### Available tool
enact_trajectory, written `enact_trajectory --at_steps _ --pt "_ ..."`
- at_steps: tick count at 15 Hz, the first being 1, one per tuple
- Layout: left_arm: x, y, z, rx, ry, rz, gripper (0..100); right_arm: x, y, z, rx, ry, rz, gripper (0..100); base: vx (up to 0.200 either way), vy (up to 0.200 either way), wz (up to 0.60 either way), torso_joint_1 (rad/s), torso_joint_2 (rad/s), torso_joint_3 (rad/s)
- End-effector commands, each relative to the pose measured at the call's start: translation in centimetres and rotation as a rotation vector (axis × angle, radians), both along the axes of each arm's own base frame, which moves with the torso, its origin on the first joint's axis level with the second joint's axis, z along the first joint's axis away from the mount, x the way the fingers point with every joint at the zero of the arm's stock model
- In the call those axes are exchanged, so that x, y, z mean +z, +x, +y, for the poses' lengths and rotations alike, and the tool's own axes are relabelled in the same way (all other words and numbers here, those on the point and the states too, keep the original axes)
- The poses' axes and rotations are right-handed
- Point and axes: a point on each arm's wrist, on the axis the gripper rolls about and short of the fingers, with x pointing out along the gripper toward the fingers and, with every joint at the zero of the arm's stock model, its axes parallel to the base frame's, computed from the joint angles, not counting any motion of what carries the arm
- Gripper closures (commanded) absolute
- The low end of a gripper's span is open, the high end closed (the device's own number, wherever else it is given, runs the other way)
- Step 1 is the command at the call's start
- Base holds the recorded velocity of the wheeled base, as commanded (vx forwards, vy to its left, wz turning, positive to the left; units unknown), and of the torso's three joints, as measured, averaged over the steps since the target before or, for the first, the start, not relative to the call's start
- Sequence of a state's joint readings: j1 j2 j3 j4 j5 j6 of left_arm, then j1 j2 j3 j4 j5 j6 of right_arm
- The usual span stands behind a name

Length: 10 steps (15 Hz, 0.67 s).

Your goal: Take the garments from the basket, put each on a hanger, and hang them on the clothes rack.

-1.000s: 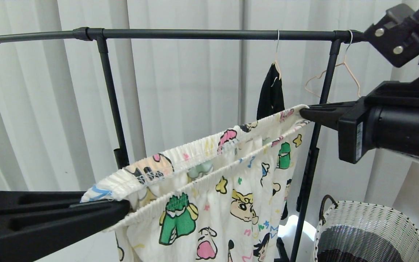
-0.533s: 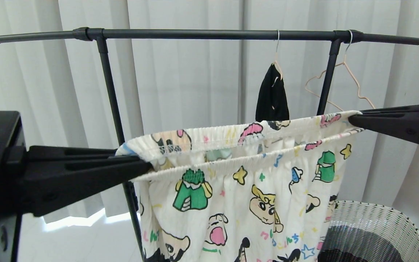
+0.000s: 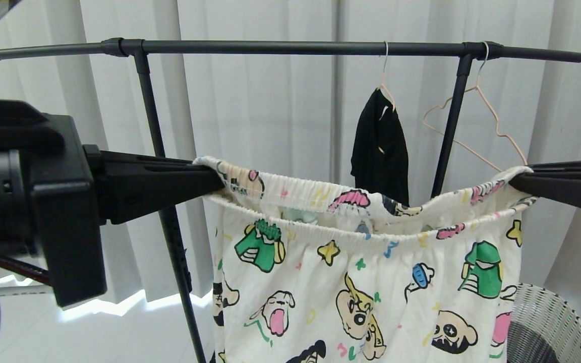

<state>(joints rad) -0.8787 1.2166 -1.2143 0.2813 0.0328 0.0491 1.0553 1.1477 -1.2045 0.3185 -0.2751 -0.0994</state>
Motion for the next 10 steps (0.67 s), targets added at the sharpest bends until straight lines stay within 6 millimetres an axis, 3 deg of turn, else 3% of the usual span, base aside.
enact_trajectory --at_steps 1,2,6,10 --pt "-0.2 0.1 -0.1 0.002 0.005 0.004 100 -0.3 0.1 0.2 0.001 -0.016 0.008 100 0.0 0.0 0.0 0.0 0.0 0.0" --pt "-0.4 0.1 -0.1 0.004 0.012 0.009 100 -0.8 0.1 0.3 0.001 -0.03 0.016 0 0.0 0.0 0.0 0.0 0.0 0.0" --pt "-1.0 0.5 -0.4 0.018 0.032 0.027 100 -2.4 -0.2 -0.3 0.016 -0.11 -0.001 0 0.0 0.0 0.0 0.0 0.0 0.0" --pt "-3.8 1.6 0.1 0.171 0.134 0.067 100 -3.0 -0.9 -2.4 -0.003 -0.119 -0.035 0 0.0 0.0 0.0 0.0 0.0 0.0"
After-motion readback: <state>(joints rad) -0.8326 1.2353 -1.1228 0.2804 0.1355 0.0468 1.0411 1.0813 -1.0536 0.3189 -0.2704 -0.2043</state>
